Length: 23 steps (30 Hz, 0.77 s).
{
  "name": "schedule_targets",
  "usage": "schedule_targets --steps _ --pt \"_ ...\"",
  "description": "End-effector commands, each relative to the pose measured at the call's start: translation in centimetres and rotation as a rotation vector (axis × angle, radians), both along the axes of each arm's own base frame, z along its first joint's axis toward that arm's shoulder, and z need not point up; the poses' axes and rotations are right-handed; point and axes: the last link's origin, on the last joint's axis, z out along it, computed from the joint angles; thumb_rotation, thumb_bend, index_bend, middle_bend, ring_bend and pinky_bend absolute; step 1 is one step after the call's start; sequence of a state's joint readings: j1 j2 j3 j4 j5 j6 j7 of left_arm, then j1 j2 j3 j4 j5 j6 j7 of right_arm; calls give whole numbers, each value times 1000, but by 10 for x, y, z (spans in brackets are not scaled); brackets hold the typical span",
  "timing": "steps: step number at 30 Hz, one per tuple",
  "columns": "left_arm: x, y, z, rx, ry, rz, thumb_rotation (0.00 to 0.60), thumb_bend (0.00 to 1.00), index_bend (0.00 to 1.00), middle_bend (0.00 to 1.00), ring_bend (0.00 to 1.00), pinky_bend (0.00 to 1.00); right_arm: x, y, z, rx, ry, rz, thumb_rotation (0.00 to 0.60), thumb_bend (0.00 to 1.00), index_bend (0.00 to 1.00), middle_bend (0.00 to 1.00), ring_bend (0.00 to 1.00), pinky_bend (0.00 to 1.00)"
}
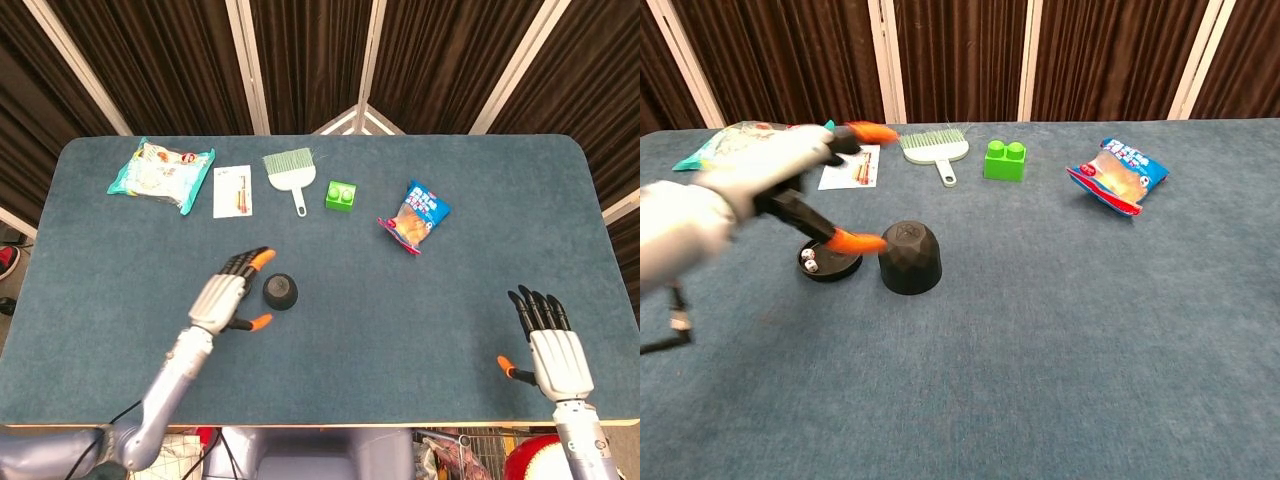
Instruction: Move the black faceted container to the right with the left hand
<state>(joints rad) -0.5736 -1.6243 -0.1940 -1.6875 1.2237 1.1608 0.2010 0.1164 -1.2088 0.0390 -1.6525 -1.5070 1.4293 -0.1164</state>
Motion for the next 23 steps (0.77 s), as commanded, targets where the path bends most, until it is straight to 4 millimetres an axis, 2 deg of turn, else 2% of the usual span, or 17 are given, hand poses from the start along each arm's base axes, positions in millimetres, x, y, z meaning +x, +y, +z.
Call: schedule_targets --steps 1,5,10,17,23 --pt "-39 -29 47 181 187 50 600 333 79 0 0 0 0 0 0 -2 1 4 600 209 0 0 15 0" --pt "-84 -59 79 352 288 163 600 344 158 4 0 0 0 1 0 -4 18 12 600 209 0 0 14 0" --pt "-121 -87 106 474 348 218 600 354 196 60 0 0 1 1 1 -24 22 23 600 209 0 0 14 0" --pt "-147 -110 122 506 355 314 600 356 201 77 0 0 -1 1 3 -38 44 20 600 209 0 0 14 0" --pt "-157 -113 129 501 329 302 600 361 199 84 0 0 2 -1 2 -51 84 26 600 209 0 0 14 0"
